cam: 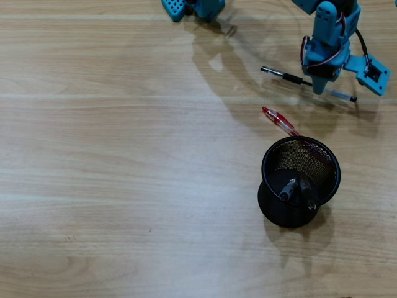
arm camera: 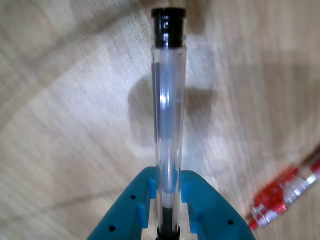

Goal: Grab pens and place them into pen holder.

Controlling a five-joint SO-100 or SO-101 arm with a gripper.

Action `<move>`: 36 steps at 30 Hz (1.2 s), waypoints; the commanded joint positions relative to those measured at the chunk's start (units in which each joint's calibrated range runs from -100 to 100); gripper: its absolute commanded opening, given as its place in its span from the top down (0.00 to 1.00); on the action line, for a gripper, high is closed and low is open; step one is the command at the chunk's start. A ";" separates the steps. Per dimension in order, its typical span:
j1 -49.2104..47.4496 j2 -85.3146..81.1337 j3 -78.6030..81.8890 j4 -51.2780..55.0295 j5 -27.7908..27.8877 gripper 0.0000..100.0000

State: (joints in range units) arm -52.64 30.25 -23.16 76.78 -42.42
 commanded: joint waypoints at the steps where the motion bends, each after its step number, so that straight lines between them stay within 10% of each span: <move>1: 3.95 -10.59 -6.25 6.00 0.32 0.98; 12: 16.66 -21.97 -23.09 6.73 3.47 0.98; 36: 23.61 -20.86 -5.44 -52.95 -8.26 0.98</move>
State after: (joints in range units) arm -29.97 10.11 -32.74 32.50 -49.75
